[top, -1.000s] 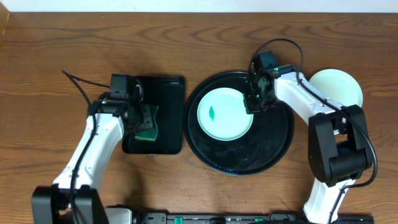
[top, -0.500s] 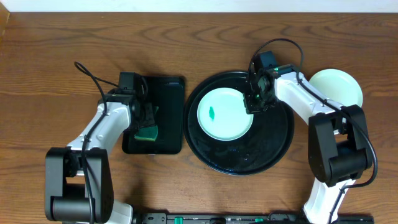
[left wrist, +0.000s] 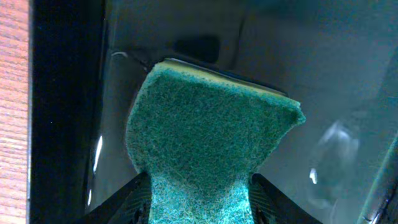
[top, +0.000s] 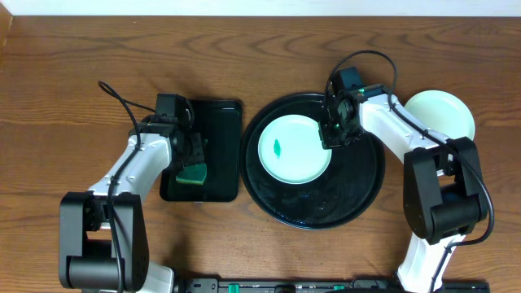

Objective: Clean dirty plates on tray and stack at the side
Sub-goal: 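Lower the left gripper into the black tray onto the sponge, then grasp the green sponge with the left gripper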

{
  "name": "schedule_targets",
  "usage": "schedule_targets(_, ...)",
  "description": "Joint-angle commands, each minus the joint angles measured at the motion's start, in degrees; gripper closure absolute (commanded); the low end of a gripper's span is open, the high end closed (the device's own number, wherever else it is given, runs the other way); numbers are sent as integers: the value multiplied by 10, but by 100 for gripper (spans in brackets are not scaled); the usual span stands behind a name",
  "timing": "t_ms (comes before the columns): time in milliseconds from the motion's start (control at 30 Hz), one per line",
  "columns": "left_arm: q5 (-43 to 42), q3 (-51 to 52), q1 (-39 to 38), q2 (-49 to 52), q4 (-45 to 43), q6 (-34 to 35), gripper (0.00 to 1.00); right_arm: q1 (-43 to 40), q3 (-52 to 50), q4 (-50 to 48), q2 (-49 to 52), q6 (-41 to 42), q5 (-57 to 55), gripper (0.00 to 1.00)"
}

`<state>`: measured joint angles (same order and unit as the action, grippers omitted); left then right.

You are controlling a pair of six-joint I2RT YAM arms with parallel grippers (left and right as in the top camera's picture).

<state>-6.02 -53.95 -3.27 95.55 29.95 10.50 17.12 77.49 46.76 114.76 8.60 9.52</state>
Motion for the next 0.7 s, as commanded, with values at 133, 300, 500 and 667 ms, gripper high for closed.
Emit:
schedule_targets(133, -8, 6, -1, 42, 3, 2, 48, 2, -4, 0, 9, 3, 3, 98)
schedule_targets(300, -9, 6, -1, 59, 3, 2, 50, 8, -4, 2, 9, 3, 5, 98)
schedule_targets(500, -9, 6, -1, 56, 3, 2, 86, 8, -4, -1, 9, 3, 4, 98)
schedule_targets(667, -8, -6, 0, 33, 3, 2, 91, 10, -4, -3, 9, 3, 4, 98)
